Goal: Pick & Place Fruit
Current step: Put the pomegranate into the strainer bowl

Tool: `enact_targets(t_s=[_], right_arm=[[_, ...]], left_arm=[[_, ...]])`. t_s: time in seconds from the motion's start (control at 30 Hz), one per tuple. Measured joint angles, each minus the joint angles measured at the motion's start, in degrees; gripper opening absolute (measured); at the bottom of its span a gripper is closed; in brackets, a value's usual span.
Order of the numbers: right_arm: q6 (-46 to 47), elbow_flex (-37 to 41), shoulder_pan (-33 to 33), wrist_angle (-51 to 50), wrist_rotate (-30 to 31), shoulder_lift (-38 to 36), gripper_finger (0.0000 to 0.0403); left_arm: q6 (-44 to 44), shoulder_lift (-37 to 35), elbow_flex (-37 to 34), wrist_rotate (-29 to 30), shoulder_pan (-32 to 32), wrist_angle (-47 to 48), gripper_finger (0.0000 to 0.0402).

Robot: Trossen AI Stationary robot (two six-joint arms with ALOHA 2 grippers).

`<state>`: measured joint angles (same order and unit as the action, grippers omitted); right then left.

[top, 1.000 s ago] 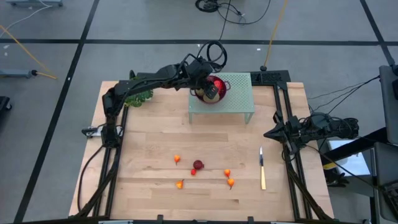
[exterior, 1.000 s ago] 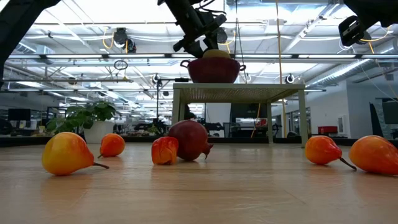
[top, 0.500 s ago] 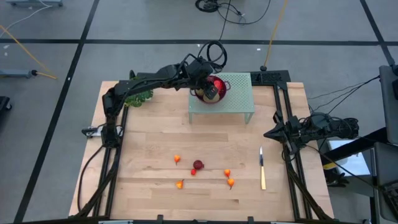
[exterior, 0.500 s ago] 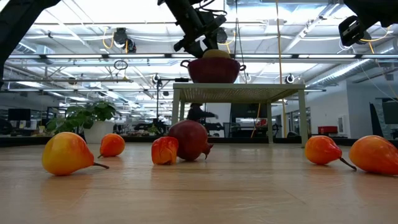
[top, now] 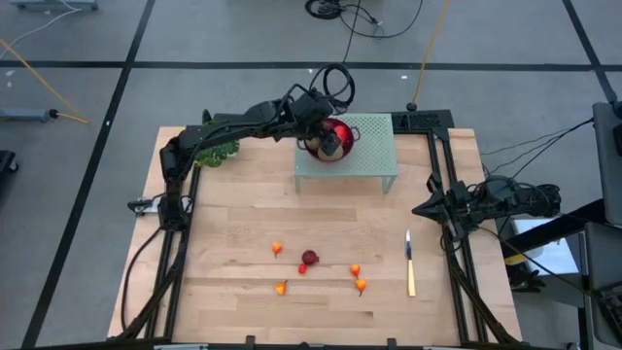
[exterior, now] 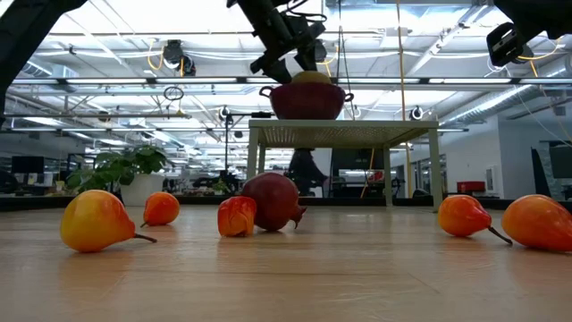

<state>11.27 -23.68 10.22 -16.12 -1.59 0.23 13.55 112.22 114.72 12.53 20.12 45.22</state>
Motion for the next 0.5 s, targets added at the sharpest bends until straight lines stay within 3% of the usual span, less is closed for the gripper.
enact_targets(t_s=[0.3,0.5], right_arm=[[0.0,0.0,0.0,0.1,0.0,0.0,0.0004],[0.0,0.0,0.0,0.5,0.0,0.0,0.0004]], left_arm=[[-3.9,-1.4,1.5,3.0,0.4,-2.6,0.033],[-3.1,-1.4,7.0,3.0,-0.1,3.4,0.0319]])
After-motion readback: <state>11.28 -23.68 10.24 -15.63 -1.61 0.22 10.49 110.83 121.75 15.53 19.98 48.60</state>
